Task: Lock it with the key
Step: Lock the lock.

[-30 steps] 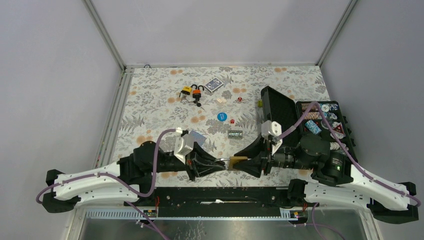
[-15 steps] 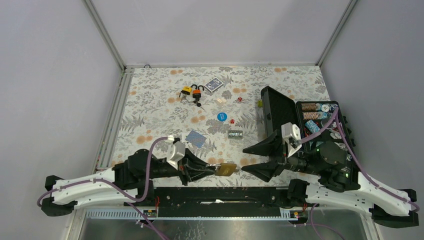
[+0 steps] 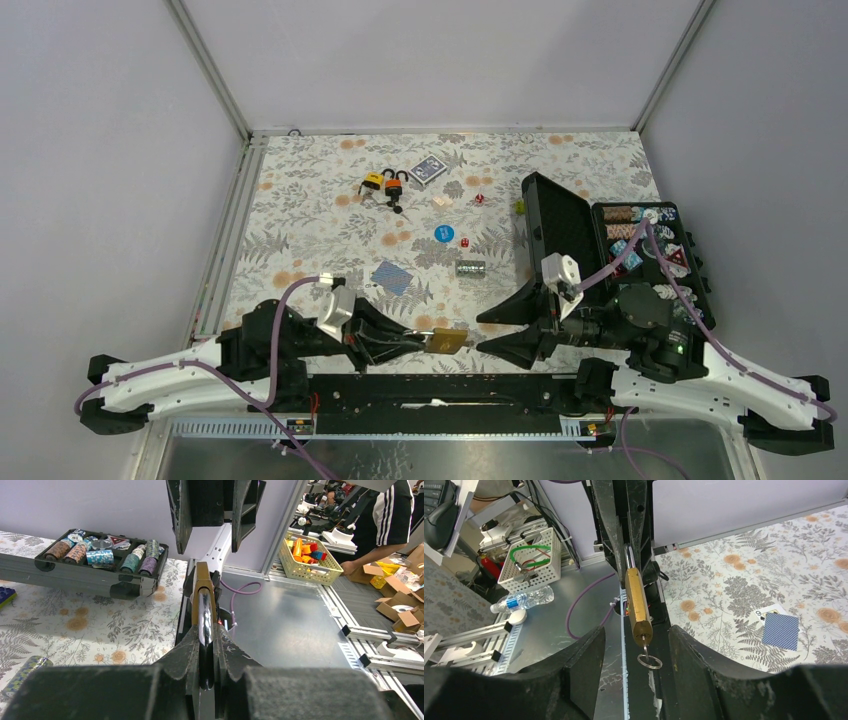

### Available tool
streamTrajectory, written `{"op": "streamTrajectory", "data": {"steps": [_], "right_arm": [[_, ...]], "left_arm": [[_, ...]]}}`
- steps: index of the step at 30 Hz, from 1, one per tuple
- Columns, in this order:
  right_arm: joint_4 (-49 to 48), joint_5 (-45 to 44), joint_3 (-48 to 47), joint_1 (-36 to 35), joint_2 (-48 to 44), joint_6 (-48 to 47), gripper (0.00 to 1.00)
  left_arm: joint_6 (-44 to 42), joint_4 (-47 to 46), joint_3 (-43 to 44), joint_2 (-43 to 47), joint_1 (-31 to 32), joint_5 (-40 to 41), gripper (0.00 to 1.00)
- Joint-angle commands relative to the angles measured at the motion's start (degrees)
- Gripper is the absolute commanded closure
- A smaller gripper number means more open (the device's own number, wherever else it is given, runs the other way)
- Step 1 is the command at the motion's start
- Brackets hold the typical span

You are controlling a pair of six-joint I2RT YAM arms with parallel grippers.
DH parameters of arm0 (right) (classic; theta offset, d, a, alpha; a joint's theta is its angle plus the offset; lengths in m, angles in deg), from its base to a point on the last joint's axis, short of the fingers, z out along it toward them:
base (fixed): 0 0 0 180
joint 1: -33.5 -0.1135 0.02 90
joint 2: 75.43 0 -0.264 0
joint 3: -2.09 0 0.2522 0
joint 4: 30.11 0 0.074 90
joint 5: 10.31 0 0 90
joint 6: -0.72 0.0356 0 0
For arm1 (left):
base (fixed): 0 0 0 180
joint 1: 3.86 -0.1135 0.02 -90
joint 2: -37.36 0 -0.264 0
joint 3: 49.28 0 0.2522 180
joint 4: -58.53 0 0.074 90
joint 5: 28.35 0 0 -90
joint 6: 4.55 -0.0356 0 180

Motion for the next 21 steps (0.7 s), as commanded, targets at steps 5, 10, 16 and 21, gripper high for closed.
{"op": "streamTrajectory", "data": {"steps": [5, 10, 16, 21], "right_arm": [[-1.3, 3.0, 0.5, 0.2, 3.0, 0.8, 0.43], [-1.2, 3.5, 0.8, 0.2, 4.2, 0.8, 0.45], [-0.9, 4.5, 1.0, 0.1, 5.3, 1.1, 0.5], [-0.7, 4.7, 0.8, 0.2, 5.5, 1.2, 0.56]], "left_arm": [[-0.3, -12.3, 4.5, 0.9, 0.2, -2.1, 1.0], [-0.7, -12.7, 4.8, 1.1, 0.2, -2.2, 1.0], [-1.2, -13.5, 5.1, 1.4, 0.2, -2.1, 1.0], [-1.4, -13.0, 5.2, 1.4, 0.2, -1.5, 1.0]]}}
